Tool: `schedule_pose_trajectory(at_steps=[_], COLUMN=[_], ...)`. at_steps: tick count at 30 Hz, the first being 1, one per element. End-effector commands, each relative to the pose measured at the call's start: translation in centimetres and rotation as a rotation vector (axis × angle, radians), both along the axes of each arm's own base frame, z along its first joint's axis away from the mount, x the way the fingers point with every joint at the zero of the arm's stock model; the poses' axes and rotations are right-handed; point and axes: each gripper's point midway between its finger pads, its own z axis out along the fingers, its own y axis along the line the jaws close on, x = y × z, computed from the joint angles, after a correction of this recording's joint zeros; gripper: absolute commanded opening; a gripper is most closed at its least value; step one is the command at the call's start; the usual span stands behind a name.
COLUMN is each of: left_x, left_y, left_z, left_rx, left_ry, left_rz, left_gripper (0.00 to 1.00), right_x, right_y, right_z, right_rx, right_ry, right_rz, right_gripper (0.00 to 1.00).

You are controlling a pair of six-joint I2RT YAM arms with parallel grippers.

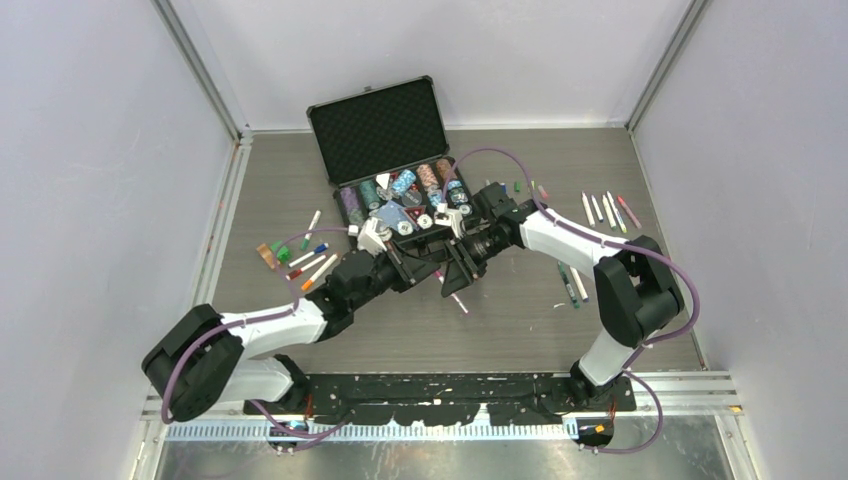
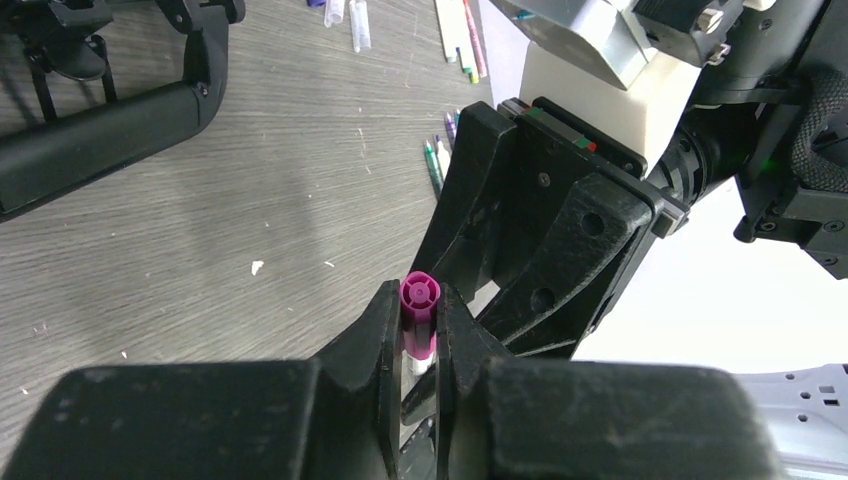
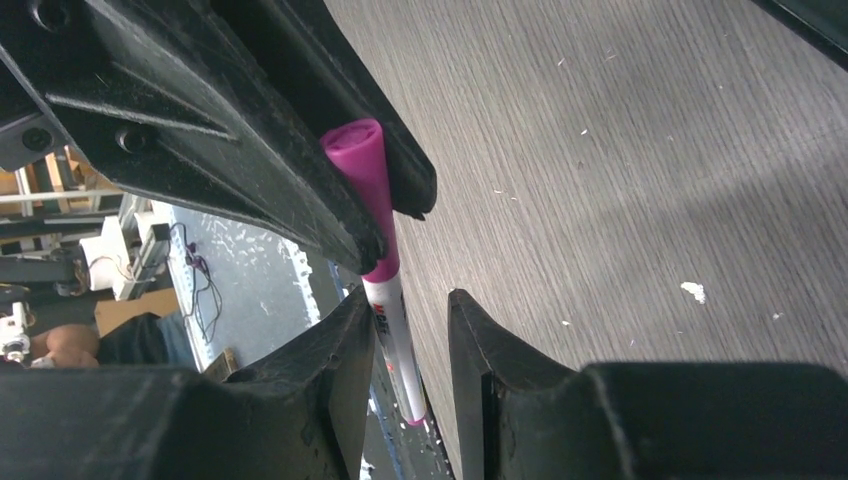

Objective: Open the pen caps
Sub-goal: Open the pen cap from the pen.

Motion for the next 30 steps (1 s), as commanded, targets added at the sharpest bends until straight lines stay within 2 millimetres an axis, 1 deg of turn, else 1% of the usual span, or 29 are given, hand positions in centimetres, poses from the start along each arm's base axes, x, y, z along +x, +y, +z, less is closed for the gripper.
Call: schedule_pose_trajectory(at_steps=[1,2,3,4,5,6,7,10,12,14,17,19,21,22,23,25,27,29,30], left_x=[0.3,0.3,0.3,0.4,0.4,0.6,0.8,2.2,3.2,4.4,5.5,5.9,6.1,6.0,5.7,5.1,4.2,3.5,3.2], left_y=[-1.2,-1.2,-1.1,-1.1,-1.0,-0.8,-0.3,2.2,4.3,6.8,10.5,11.9,12.5,12.3,11.9,10.8,9.5,8.6,8.3], left_z=[2.3,2.2,2.1,2.0,2.0,2.0,2.0,3.1,4.4,5.9,7.9,9.0,9.6,9.7,9.7,9.5,8.8,8.0,7.7], left_rx=[-0.050,-0.050,-0.049,-0.050,-0.051,-0.056,-0.064,-0.084,-0.071,-0.049,-0.052,-0.072,-0.081,-0.083,-0.081,-0.070,-0.058,-0.049,-0.046], left_ry=[-0.049,-0.047,-0.045,-0.044,-0.043,-0.045,-0.050,-0.096,-0.125,-0.163,-0.204,-0.226,-0.237,-0.242,-0.248,-0.249,-0.245,-0.243,-0.243], left_rz=[-0.019,-0.018,-0.016,-0.011,-0.003,0.012,0.042,0.180,0.259,0.361,0.491,0.514,0.499,0.478,0.446,0.373,0.282,0.210,0.188], left_gripper=[0.00,0.00,0.00,0.00,0.00,0.00,0.00,0.00,0.00,0.00,0.00,0.00,0.00,0.00,0.00,0.00,0.00,0.00,0.00], right_x=[1.2,1.3,1.4,1.5,1.5,1.5,1.4,0.9,0.4,-0.2,-0.8,-1.2,-1.6,-1.7,-1.4,0.0,2.0,3.9,4.5], right_y=[0.5,0.5,0.4,0.4,0.3,0.2,0.1,-0.6,-1.2,-1.9,-2.7,-3.2,-3.6,-3.9,-4.5,-6.2,-9.0,-12.6,-14.3], right_z=[2.0,2.0,2.0,1.9,1.9,1.7,1.6,1.2,0.8,0.3,-0.3,-0.3,0.0,0.2,0.5,1.3,2.0,1.9,1.8], right_rx=[0.054,0.054,0.052,0.047,0.045,0.038,0.030,-0.004,-0.030,-0.057,-0.089,-0.098,-0.094,-0.099,-0.110,-0.145,-0.179,-0.253,-0.293], right_ry=[-0.068,-0.070,-0.073,-0.077,-0.080,-0.077,-0.080,-0.094,-0.090,-0.091,-0.092,-0.102,-0.129,-0.154,-0.185,-0.260,-0.310,-0.339,-0.353], right_rz=[-0.019,-0.026,-0.032,-0.036,-0.037,-0.038,-0.030,0.003,0.027,0.056,0.080,0.101,0.123,0.131,0.123,0.061,-0.046,-0.170,-0.221], right_gripper=[0.38,0.38,0.33,0.23,0.06,0.01,0.00,0.00,0.01,0.00,0.00,0.00,0.00,0.00,0.00,0.01,0.01,0.01,0.00])
